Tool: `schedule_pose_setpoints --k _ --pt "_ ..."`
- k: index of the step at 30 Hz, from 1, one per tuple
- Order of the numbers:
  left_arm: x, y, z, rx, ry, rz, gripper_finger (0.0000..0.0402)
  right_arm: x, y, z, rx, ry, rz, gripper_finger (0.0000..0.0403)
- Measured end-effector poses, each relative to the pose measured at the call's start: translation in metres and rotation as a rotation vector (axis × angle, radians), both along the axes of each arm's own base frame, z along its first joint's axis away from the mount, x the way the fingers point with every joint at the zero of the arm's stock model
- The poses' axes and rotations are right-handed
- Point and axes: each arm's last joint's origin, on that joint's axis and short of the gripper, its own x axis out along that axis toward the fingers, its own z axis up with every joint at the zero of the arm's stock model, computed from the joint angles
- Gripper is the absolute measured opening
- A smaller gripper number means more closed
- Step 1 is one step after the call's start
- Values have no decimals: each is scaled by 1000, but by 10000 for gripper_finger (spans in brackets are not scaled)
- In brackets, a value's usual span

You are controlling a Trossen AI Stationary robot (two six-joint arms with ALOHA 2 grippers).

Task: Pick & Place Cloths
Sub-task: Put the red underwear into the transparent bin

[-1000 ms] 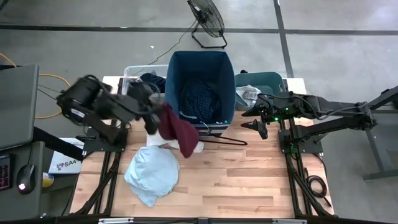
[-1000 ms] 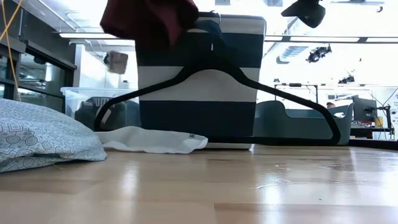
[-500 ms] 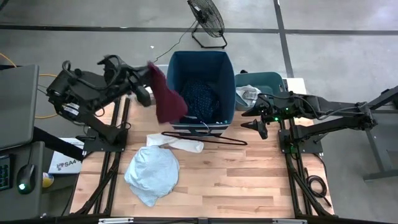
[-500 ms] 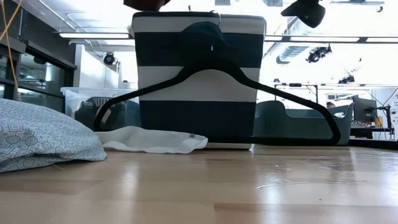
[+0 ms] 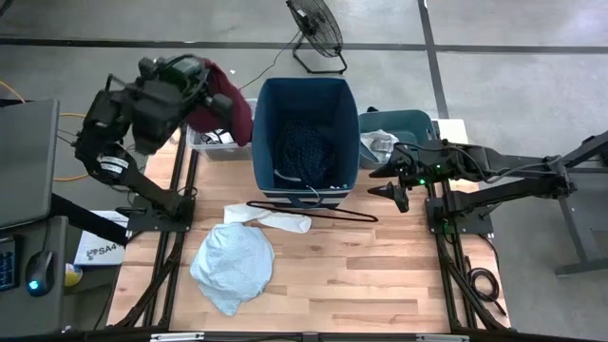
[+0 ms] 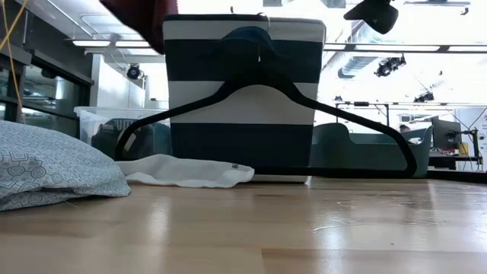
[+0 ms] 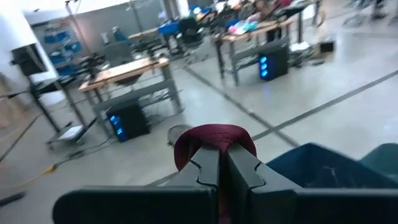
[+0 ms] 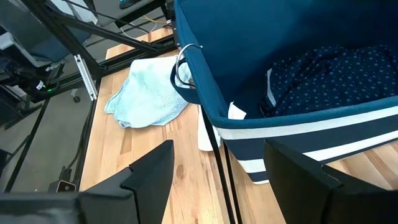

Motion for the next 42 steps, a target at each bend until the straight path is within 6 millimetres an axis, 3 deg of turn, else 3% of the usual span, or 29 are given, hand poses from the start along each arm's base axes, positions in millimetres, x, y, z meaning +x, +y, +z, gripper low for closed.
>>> schedule_pose_setpoints --k 22,27,34,42 --pt "2 97 -38 -207 325 304 0 0 0 0 0 0 0 237" --pt "-11 117 -43 -253 321 434 0 0 0 0 0 0 0 237" --pt "-34 128 -41 -325 243 465 0 0 0 0 0 0 0 237" --pt "-32 140 -47 -426 228 366 0 0 0 0 0 0 0 237"
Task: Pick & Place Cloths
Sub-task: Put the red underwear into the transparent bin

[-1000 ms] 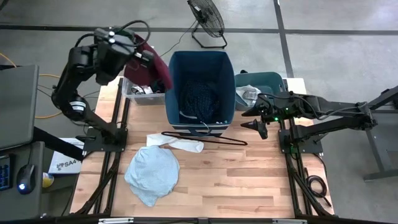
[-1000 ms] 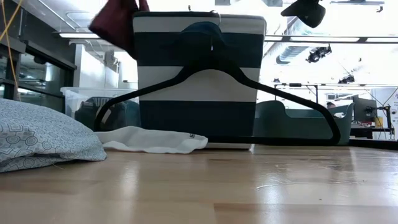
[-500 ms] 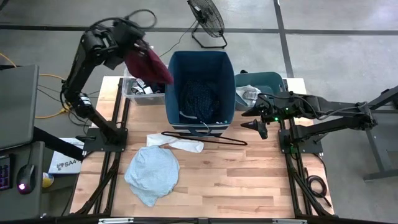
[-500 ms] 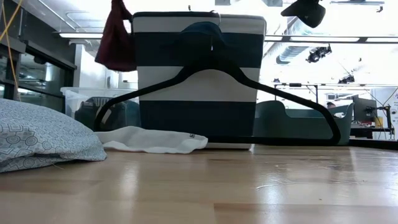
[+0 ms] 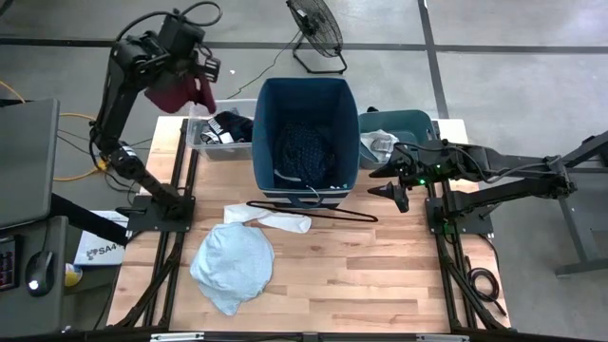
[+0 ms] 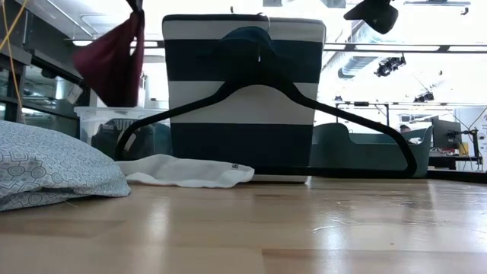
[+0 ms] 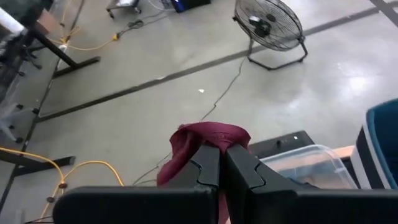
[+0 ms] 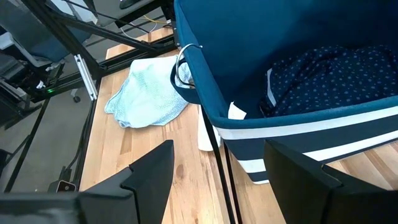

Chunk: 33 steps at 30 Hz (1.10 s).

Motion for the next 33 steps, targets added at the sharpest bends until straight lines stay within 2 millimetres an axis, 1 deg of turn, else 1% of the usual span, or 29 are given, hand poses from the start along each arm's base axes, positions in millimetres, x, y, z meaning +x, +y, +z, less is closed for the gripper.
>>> schedule_pose_setpoints --k 7,17,20,30,33 --pt "14 13 -9 -39 28 -12 0 0 0 0 0 0 0 237" --pt "41 37 -30 -140 62 -67 0 0 0 0 0 0 0 237" --pt "44 40 -33 -149 80 -73 0 0 0 0 0 0 0 237" --pt "45 40 -33 -148 86 -69 0 0 0 0 0 0 0 237" --pt "48 44 -45 -188 95 -57 0 0 0 0 0 0 0 237"
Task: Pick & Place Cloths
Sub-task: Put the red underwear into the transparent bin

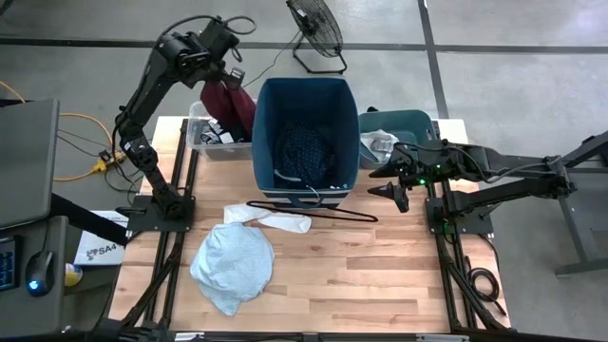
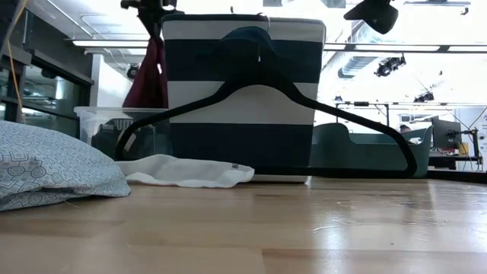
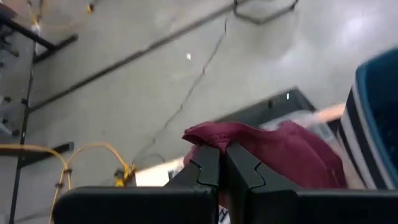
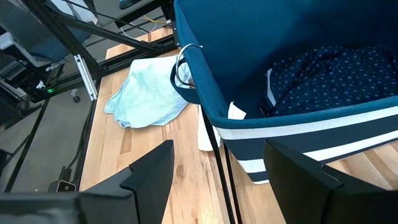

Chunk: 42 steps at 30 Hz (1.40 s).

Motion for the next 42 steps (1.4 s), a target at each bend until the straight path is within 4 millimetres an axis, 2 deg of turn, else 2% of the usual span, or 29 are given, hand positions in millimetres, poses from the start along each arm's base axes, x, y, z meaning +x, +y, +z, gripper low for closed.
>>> schedule_pose_setpoints --k 2,7,10,15,22,29,36,39,42 --pt "3 2 -15 -60 12 4 0 0 0 0 0 0 0 237" --pt "-7 6 -54 -211 65 55 0 0 0 0 0 0 0 237" --pt "-6 6 -79 -264 70 73 0 0 0 0 0 0 0 237" --pt "-13 6 -109 -340 -45 53 0 0 0 0 0 1 0 237" --pt "-21 21 -159 -442 -210 54 0 0 0 0 0 1 0 237" --pt "-22 29 -201 -437 -254 74 0 0 0 0 0 0 0 237" --pt "-26 32 -233 -466 -351 86 0 0 0 0 0 1 0 237" --pt "-25 32 -233 -497 -388 58 9 0 0 0 0 1 0 237" --pt "-24 32 -226 -513 -401 26 39 0 0 0 0 1 0 237"
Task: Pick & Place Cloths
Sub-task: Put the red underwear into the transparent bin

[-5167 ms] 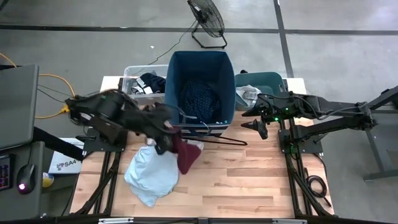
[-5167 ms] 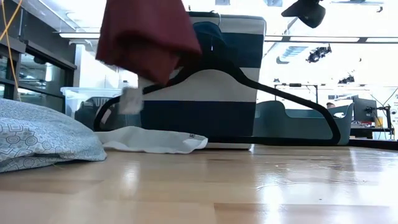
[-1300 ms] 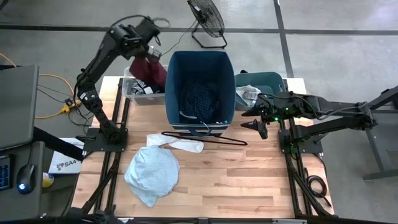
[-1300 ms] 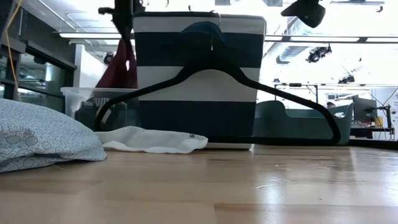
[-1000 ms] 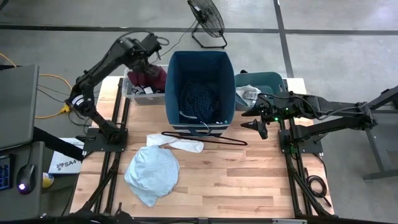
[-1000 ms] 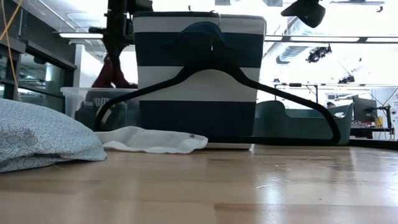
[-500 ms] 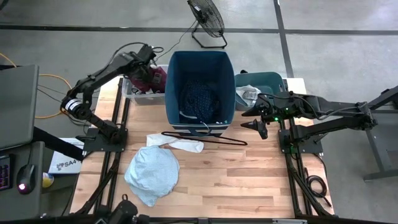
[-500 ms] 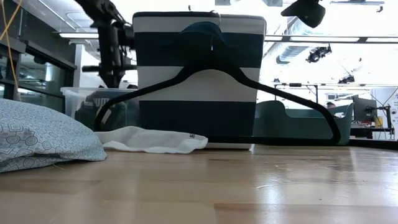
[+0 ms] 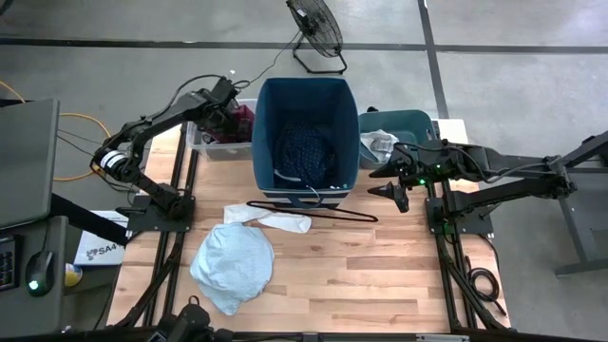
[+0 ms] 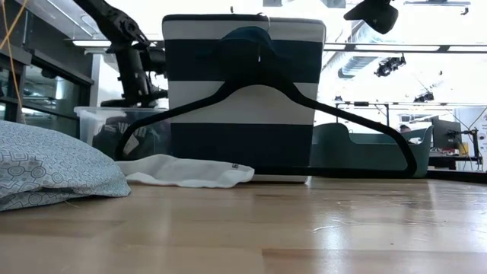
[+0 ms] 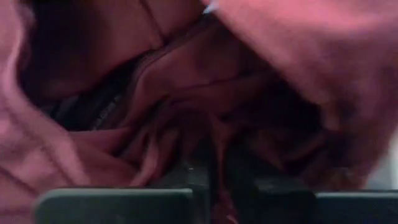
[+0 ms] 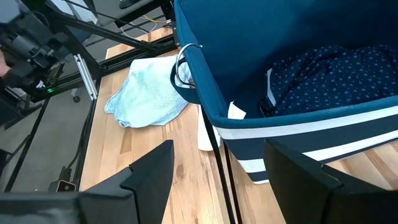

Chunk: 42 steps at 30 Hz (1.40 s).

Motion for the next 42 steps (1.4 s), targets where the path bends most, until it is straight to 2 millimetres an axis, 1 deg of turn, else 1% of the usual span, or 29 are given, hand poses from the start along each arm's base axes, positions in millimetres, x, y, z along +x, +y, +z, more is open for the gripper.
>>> schedule_pose_setpoints --k 4,7,10,13,16,18,20,25,30,32,34,39,42 --pt "-2 -4 23 38 -34 -11 98 0 0 0 0 -1 0 237" --pt "-6 -10 46 80 -63 -10 145 0 0 0 0 0 0 237" --pt "-12 -17 69 144 -96 2 182 0 0 0 0 -1 0 237" --pt "-16 -22 84 220 -108 24 202 0 0 0 0 0 0 237" --pt "-16 -20 88 272 -121 58 202 0 0 0 0 0 0 237" --pt "-13 -15 84 270 -107 66 189 0 0 0 0 -1 0 237" --pt "-9 -8 77 255 -93 73 167 0 0 0 0 -1 0 237" --pt "3 8 59 224 -82 65 86 0 0 0 0 -1 0 237" --pt "10 19 41 193 -12 48 12 0 0 0 0 -1 0 237" --pt "10 21 30 170 19 40 5 0 0 0 0 -1 0 237" --pt "10 21 19 144 40 41 8 0 0 0 0 -1 0 237" --pt "6 14 -16 79 80 48 2 0 0 0 0 -1 0 237" --pt "3 9 -31 38 72 56 3 0 0 0 0 -1 0 237"
